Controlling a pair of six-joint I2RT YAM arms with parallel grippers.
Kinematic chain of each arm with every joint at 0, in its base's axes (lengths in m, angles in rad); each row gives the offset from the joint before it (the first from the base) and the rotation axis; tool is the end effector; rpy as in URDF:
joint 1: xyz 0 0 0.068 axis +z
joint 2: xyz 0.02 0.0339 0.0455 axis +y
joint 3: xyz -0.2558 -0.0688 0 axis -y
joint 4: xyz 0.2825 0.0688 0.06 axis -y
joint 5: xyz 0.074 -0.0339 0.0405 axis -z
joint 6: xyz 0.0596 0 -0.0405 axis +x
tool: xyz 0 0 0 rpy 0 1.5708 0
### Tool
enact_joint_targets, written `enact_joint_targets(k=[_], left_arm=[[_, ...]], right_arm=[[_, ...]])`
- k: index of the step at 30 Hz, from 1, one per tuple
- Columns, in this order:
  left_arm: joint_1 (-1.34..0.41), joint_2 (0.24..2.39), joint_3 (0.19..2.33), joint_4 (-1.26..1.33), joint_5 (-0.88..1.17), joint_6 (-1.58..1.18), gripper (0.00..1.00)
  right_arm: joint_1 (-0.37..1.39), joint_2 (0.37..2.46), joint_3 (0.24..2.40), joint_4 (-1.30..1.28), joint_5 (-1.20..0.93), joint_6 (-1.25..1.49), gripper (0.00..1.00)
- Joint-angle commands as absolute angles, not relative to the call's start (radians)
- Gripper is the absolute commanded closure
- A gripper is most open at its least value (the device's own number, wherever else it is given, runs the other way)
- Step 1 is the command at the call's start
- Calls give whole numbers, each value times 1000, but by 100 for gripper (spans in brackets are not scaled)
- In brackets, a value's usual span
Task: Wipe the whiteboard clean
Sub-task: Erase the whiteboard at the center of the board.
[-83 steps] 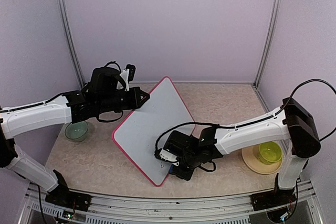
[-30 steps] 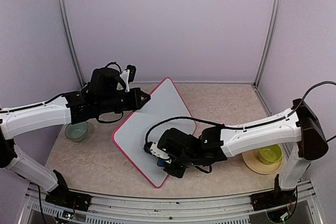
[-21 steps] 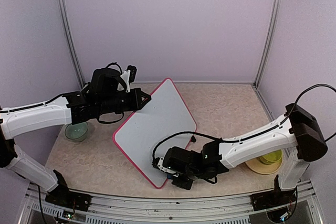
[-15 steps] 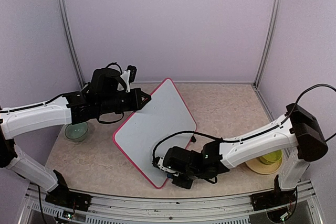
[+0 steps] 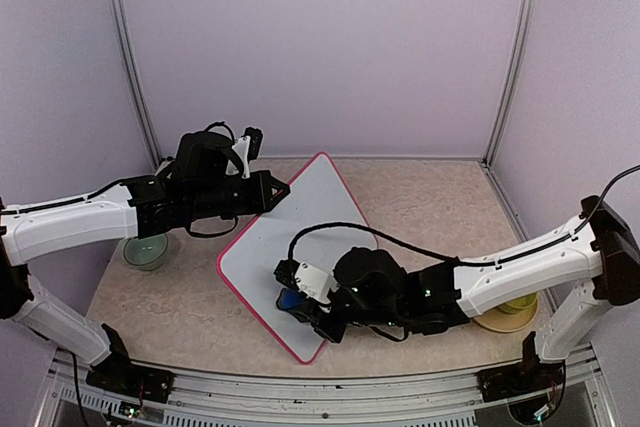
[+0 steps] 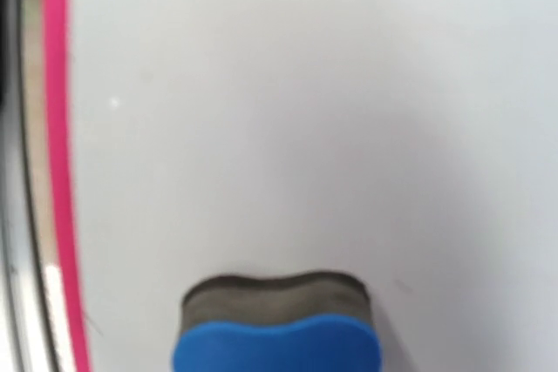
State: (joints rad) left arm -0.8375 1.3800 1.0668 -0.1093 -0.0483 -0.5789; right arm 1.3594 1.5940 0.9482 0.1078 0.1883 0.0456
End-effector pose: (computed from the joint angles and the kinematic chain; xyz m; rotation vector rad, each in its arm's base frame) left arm 0.2568 -0.2808 0.2799 0.2381 2.0853 -0.8445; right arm 0.0951 0.3902 0.1792 -1.2285 1.7829 0.6374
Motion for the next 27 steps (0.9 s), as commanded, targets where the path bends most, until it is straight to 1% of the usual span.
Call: enact_joint_targets(k=[1, 4, 8, 13, 27], left_arm=[[-861, 1404, 1073, -204, 6, -574, 100], [-861, 1401, 1075, -208, 5, -571, 100], [-859, 1396, 1067, -207, 3, -570, 100], [-854, 1407, 1068, -198, 14, -568, 100], [-854, 1423, 1075, -191, 25, -564, 100]], right_arm=[[1366, 1660, 908, 272, 81, 54, 100], [1368, 1687, 870, 342, 76, 70, 100], [1370, 1700, 837, 390, 134, 83, 100], [1354, 1715, 841, 390, 179, 55, 100], [1242, 1720, 852, 421, 120, 6, 100]])
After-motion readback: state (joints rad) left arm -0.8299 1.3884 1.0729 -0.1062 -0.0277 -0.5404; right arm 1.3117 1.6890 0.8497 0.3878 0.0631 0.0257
